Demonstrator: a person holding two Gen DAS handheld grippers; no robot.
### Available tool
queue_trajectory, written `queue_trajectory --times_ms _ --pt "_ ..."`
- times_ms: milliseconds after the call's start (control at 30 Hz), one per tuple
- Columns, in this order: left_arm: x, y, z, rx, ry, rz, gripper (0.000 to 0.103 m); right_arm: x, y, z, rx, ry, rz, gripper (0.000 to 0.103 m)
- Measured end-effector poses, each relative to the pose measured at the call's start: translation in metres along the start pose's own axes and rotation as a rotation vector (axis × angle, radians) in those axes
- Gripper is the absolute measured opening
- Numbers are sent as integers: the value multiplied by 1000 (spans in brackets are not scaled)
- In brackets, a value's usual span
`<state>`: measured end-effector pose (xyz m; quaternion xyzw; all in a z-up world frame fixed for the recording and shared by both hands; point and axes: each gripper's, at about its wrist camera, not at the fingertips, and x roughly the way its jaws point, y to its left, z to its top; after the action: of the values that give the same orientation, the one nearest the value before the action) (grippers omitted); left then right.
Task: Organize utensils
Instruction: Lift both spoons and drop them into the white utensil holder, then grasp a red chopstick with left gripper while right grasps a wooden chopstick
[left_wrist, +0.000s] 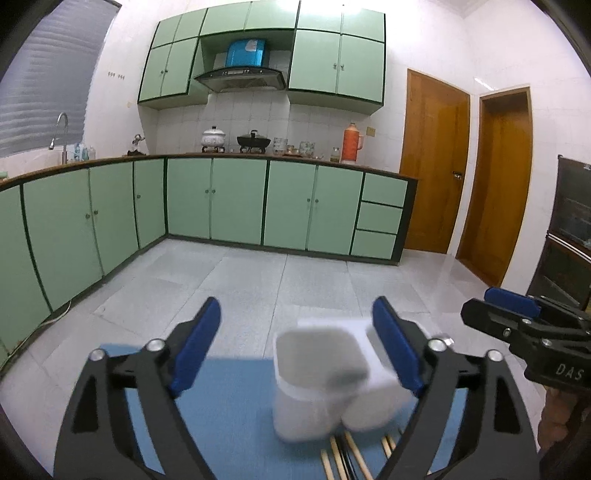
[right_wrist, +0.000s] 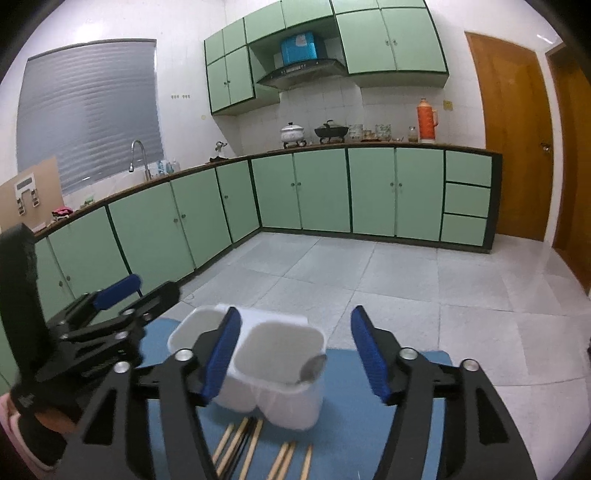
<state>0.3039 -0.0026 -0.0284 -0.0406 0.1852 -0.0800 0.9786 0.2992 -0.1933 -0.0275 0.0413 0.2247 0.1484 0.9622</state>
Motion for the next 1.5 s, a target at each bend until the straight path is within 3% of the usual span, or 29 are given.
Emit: queue_trajectory --times_ms 67,167,367,667,800,1067,1167,1500 --pt "-21 2 -11 -15 19 8 87 -19 2 -16 0 -4 -13 72" --pt "-49 4 -29 -27 42 21 89 -45 5 -42 1 6 -23 75" --pt "-100 0 -85 -16 160 30 89 -92 6 -103 69 65 -53 75" --pt "-135 2 -163 -2 341 55 89 -129 5 -179 107 186 -117 74" --pt "-142 5 -179 -19 390 53 89 -132 9 -200 110 231 -108 68" --pt "-146 -5 -194 22 447 59 89 -125 21 -216 78 303 -98 40" --pt "-141 -10 -199 30 493 61 79 -120 23 -220 69 342 -89 31" --pt "-136 -16 -202 26 533 51 78 -109 26 -224 46 403 -86 21"
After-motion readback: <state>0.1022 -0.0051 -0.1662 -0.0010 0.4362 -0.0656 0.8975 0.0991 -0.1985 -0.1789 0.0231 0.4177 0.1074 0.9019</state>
